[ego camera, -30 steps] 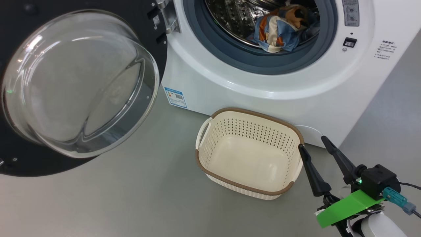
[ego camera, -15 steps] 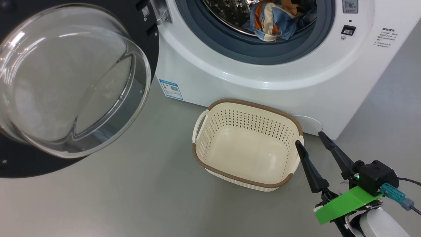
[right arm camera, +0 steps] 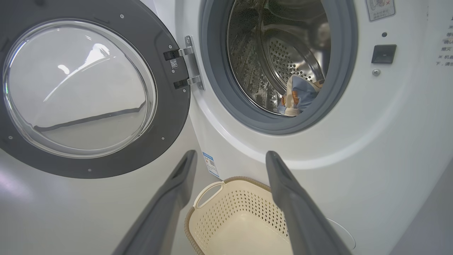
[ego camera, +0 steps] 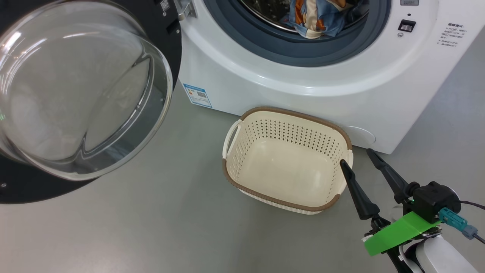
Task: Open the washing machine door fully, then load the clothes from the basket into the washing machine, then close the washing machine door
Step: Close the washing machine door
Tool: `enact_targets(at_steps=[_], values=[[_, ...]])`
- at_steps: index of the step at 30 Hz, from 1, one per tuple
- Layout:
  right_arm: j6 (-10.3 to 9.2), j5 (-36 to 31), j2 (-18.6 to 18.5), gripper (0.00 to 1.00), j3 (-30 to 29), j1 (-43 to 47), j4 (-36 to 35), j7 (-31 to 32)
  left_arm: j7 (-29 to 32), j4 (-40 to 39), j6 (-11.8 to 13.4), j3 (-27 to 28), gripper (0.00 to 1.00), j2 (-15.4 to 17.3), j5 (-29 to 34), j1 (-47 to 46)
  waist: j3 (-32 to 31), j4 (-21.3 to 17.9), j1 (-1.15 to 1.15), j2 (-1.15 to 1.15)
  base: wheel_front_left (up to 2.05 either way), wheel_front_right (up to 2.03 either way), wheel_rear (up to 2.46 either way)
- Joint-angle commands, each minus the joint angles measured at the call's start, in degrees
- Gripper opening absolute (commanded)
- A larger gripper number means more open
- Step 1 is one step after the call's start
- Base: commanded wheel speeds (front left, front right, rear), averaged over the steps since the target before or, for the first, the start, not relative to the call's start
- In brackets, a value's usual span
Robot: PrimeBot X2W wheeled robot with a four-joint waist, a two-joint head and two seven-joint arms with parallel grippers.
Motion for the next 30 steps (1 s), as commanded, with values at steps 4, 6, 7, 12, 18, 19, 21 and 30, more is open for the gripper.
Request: enact_targets(at_steps=[4,6,7,12,18,19,21,30], values=[[0.43,0.0,-0.7,1.00,1.0,-1.2,-1.3,-0.5,2.6,-0.8,0.3,-0.4,0.00,3.7,0.6,-1.6,0.2,0.2,0.00,0.00,0.00,0.00,0.00],[0.43,0.0,-0.8,1.00,1.0,-1.2,-1.3,-0.5,3.8,-0.9,0.3,-0.8,0.00,3.5,0.5,-1.6,0.2,0.3,0.00,0.00,0.00,0.00,0.00],[0.43,0.0,-0.8,1.00,0.9,-1.2,-1.3,-0.5,4.5,-0.9,0.3,-1.0,0.00,3.4,0.5,-1.6,0.2,0.3,0.00,0.00,0.00,0.00,0.00],[0.43,0.0,-1.0,1.00,0.8,-1.1,-1.3,-0.5,7.4,-1.5,0.1,-2.0,0.00,3.0,0.4,-1.4,0.1,0.6,0.00,0.00,0.00,0.00,0.00],[0.43,-0.1,-0.9,1.00,0.6,-0.9,-1.1,-0.5,12.8,-3.9,-0.3,-3.7,0.00,2.6,-0.1,-0.5,-0.4,1.1,0.00,0.00,0.00,0.00,0.00],[0.43,-0.1,-0.9,1.00,0.5,-0.8,-1.1,-0.5,14.3,-5.0,-0.4,-4.1,0.00,2.6,-0.3,-0.1,-0.5,1.2,0.00,0.00,0.00,0.00,0.00],[0.43,-0.1,-0.8,1.00,0.5,-0.7,-1.1,-0.5,16.0,-6.0,-0.4,-4.6,0.00,2.5,-0.5,0.4,-0.7,1.4,0.00,0.00,0.00,0.00,0.00],[0.43,0.0,-0.7,1.00,-0.1,-0.2,-1.1,-0.5,22.8,-10.6,-0.6,-6.5,0.00,2.0,-1.9,2.7,-1.6,1.7,0.00,0.00,0.00,0.00,0.00]])
